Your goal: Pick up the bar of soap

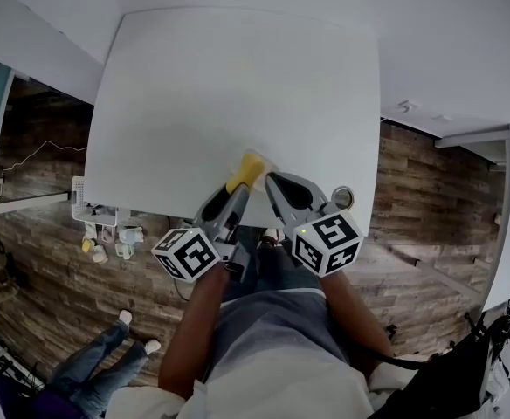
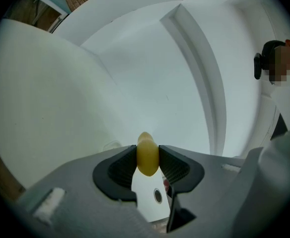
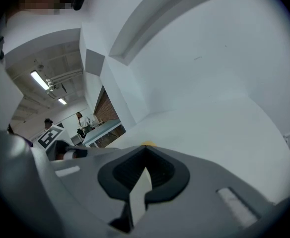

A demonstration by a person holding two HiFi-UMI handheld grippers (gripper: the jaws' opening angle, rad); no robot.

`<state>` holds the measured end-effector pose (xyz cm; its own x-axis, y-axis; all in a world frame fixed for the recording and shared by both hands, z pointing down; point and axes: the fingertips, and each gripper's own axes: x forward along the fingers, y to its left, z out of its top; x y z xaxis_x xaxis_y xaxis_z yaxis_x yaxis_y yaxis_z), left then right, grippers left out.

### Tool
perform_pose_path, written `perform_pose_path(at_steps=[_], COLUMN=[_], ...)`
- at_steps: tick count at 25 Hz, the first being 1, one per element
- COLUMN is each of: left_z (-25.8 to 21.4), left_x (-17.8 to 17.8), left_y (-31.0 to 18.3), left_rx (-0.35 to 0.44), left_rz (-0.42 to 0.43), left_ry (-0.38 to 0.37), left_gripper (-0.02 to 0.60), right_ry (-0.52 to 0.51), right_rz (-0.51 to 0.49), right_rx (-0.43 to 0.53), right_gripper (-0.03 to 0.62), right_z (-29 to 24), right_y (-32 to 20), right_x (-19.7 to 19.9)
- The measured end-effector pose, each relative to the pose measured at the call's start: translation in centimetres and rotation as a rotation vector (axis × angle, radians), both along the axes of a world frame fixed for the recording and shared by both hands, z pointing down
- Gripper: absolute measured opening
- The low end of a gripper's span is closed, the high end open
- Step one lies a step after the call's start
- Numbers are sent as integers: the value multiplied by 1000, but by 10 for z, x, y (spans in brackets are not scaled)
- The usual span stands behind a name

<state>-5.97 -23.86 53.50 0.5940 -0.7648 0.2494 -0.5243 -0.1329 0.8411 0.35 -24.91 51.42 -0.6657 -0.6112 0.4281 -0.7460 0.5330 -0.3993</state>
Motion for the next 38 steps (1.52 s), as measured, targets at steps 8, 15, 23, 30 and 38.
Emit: perform_pose_path(at_steps=[8, 15, 23, 30, 38], left_z=[-29, -52, -92, -123, -158], left_x=[0, 1, 0, -2, 3], left_y=[-1, 2, -3, -1, 3], left_rx=[69, 133, 257, 346, 445], left_rz=[-16, -23, -43, -71, -79], left_ry=[-44, -122, -251, -328, -416], left_gripper=[141, 140, 140, 138, 138], right_ry=[13, 38, 43, 77, 79], right_rz=[-12, -14, 1, 35, 60], right_rx=[79, 138, 219, 293, 353], right_gripper=[2, 2, 2, 2, 2], right_z=[-29, -51, -86, -113, -138], right_y=[0, 3, 1, 6, 15], right_x=[0, 4, 9, 13, 16])
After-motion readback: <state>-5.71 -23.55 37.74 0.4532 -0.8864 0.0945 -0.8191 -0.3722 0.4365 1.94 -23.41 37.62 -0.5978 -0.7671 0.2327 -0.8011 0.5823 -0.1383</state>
